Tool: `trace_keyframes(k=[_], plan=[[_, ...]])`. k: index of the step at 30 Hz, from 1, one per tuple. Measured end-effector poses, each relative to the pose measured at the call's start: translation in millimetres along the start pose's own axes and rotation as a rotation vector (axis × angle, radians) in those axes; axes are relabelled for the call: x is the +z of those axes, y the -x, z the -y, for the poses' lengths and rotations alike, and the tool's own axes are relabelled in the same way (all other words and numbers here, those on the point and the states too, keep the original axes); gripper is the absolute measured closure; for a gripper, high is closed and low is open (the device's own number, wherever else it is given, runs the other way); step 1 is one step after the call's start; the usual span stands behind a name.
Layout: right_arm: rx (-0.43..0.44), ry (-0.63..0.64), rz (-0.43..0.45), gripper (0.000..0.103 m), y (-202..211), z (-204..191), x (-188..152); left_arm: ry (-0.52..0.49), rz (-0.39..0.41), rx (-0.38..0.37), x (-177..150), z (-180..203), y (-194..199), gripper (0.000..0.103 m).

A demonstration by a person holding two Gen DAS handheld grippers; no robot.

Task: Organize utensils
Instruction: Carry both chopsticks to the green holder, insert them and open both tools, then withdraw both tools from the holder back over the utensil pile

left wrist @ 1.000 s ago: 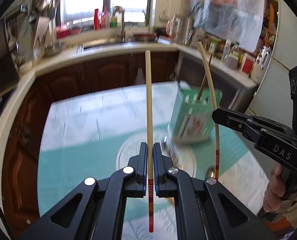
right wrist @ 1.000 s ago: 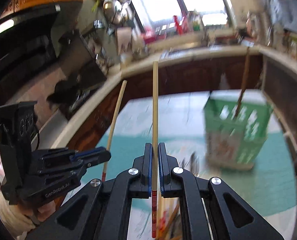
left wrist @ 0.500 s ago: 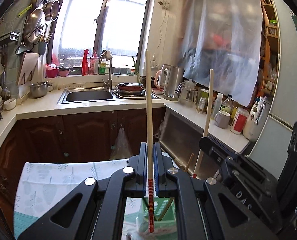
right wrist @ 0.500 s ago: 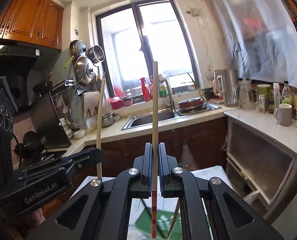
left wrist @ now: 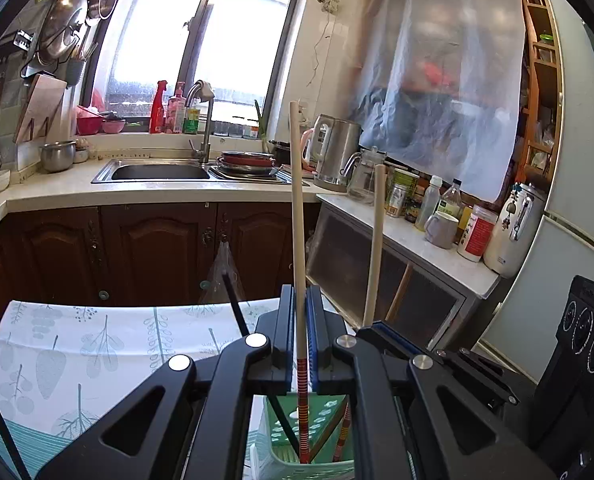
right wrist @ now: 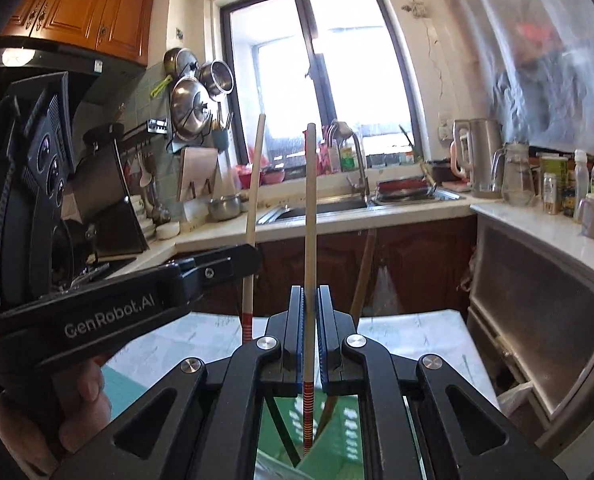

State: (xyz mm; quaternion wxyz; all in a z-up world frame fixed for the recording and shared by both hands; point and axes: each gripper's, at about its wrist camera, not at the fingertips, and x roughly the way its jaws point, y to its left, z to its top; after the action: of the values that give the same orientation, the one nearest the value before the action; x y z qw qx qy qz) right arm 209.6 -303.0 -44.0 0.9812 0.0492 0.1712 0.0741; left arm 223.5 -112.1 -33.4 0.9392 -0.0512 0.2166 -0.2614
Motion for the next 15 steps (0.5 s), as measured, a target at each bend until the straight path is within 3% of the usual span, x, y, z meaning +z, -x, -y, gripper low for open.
trace_keyframes(k=[6, 9, 11, 12, 15], plan=[[0.057, 0.023, -0.104, 0.097, -14, 3, -45, -0.006, -0.027, -0.026, -21, -2, -3, 0.096], [0.075, 0.013, -0.147, 0.097, -16, 6, -60, -0.018, -0.051, -0.026, -28, 1, 2, 0.083], [0.075, 0.001, -0.17, 0.095, -14, 8, -67, -0.022, -0.067, -0.021, -32, 3, 8, 0.064], [0.073, -0.009, -0.188, 0.094, -15, 9, -71, -0.019, -0.076, -0.02, -33, 3, 11, 0.059], [0.069, -0.025, -0.207, 0.094, -12, 9, -76, 0.002, -0.098, -0.025, -35, 2, 23, 0.055]])
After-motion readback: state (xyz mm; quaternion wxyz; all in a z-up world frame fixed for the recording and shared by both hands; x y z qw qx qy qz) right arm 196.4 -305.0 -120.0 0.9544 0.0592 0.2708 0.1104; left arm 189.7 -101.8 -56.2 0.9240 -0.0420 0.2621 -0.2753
